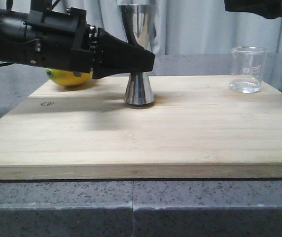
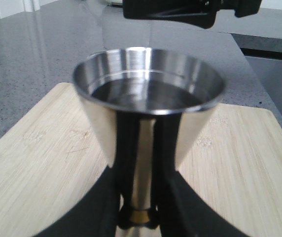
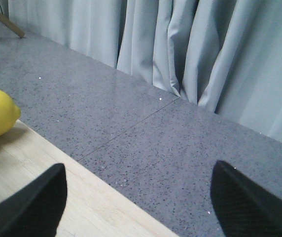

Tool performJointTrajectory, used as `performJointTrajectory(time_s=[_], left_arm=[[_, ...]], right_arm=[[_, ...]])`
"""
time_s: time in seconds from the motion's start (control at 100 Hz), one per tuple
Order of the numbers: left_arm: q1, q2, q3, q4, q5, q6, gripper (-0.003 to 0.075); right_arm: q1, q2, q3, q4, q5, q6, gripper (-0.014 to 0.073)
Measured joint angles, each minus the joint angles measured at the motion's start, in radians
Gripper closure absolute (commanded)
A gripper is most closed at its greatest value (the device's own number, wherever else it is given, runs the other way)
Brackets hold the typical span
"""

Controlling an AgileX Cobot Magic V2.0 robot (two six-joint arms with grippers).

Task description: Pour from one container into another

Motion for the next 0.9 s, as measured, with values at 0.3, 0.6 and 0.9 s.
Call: performJointTrajectory(time_s=[0.3,0.6,0.9], left_arm=[[0.000,0.000,-0.021,0.000,-0.084,0.000,0.0661],[0.000,0.000,-0.052,0.000,-0.117,0.000,0.0660],[0.000,0.019,-0.058,-0.006,-0.119,0.002,0.0661]], right_arm=[[0.000,-0.016,0.000,0.000,-0.002,0.000,0.0036],[0.000,-0.016,0.002,-0.002,-0.004,0.000,0.0036],[0.000,-0.016,0.002,-0.002,-0.004,0.000,0.0036]])
